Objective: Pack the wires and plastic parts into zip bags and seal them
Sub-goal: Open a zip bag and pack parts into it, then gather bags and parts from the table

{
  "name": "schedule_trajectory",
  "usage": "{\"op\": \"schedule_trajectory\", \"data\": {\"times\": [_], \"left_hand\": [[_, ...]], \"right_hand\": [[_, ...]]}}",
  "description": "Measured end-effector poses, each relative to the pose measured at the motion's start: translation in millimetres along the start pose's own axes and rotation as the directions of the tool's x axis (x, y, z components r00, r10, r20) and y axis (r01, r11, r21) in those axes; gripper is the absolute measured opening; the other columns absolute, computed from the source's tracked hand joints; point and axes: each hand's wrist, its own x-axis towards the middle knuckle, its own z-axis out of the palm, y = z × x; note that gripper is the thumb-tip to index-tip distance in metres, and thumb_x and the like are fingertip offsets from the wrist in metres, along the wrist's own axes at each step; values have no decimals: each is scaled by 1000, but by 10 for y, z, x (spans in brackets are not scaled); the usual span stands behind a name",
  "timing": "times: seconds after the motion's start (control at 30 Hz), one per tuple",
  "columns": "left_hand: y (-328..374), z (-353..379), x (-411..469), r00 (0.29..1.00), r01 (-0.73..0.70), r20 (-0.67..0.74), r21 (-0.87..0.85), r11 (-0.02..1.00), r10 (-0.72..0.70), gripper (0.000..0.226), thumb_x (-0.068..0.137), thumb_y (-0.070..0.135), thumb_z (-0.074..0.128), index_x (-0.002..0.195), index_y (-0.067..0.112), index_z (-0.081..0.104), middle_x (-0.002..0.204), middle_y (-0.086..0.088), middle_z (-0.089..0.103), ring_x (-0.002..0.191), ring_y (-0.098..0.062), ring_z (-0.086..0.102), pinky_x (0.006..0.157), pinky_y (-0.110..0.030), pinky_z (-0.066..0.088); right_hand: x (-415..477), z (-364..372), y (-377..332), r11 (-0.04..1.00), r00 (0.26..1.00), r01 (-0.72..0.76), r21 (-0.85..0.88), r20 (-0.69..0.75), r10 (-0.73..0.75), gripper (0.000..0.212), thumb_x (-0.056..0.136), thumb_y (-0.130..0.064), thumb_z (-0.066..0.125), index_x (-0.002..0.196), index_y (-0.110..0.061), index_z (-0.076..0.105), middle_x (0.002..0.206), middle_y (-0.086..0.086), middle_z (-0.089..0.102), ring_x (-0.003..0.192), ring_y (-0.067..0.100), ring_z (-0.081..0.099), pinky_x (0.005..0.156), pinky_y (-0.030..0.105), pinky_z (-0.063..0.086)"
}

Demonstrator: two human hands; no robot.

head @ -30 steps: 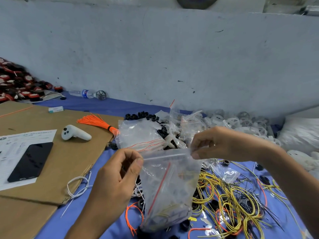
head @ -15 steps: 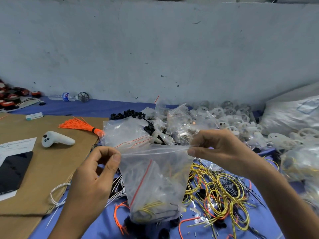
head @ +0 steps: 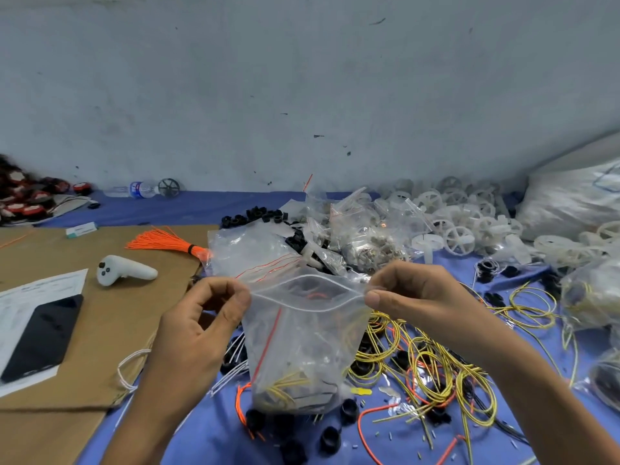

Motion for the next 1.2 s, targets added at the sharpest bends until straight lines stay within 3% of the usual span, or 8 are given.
{"op": "schedule_trajectory", "data": {"times": [0.07,0.17,0.23,0.33,0.5,0.8,1.03,1.2], "left_hand": [[8,19,-10,1000,-27,2,18,999,27,11,90,41,69,88,30,68,84,8,68,73,-2,58,68,-14,47],[13,82,-59,999,-41,14,-21,999,41,17,97,38,61,91,22,62,78,12,60,70,-2,51,66,-13,42],[15,115,-98,998,-50,26,-43,998,51,20,99,37,56,92,19,60,75,11,55,68,-2,48,64,-13,41],[37,119,-130,997,-55,48,-74,996,59,15,94,38,52,91,25,59,69,11,50,61,0,41,57,-13,37],[3,51,-165,998,-42,40,-84,996,46,13,92,46,52,91,35,60,72,11,54,62,-1,44,60,-12,39],[-47,13,-184,998,-46,36,-72,996,49,12,94,41,54,92,32,61,82,-4,56,66,-5,47,63,-15,43],[-49,9,-184,998,-56,17,-43,998,57,19,92,51,56,93,34,61,80,1,58,64,-7,48,61,-17,43],[-38,-3,-171,997,-66,27,-10,998,66,28,84,60,60,97,35,65,88,5,63,71,-16,53,66,-28,47]], "right_hand": [[42,10,-99,992,1000,10,-128,-5,-11,22,82,-44,71,93,-26,72,83,-4,69,74,3,61,65,20,48],[188,102,-347,895,989,136,-424,11,-144,40,80,-67,62,108,-40,68,106,-24,64,103,-4,59,81,13,44],[331,298,-536,817,972,234,-527,98,-215,43,82,-69,60,115,-41,65,112,-26,61,112,-5,53,89,11,41],[528,642,-706,712,944,329,-621,229,-237,29,88,-55,63,110,-35,68,106,-18,62,104,3,53,91,24,44],[616,833,-774,742,946,299,-600,287,-148,9,89,-36,65,93,-30,70,89,-14,66,86,7,60,81,36,51],[587,879,-791,664,937,333,-669,314,-153,12,93,-37,60,96,-27,67,94,-11,63,90,13,57,81,38,48],[533,814,-777,679,950,300,-670,277,-147,9,92,-38,62,94,-30,66,91,-14,61,87,7,56,80,37,49],[509,801,-738,687,954,291,-666,256,-156,11,92,-41,62,94,-31,66,92,-15,61,89,5,56,81,36,49]]}}
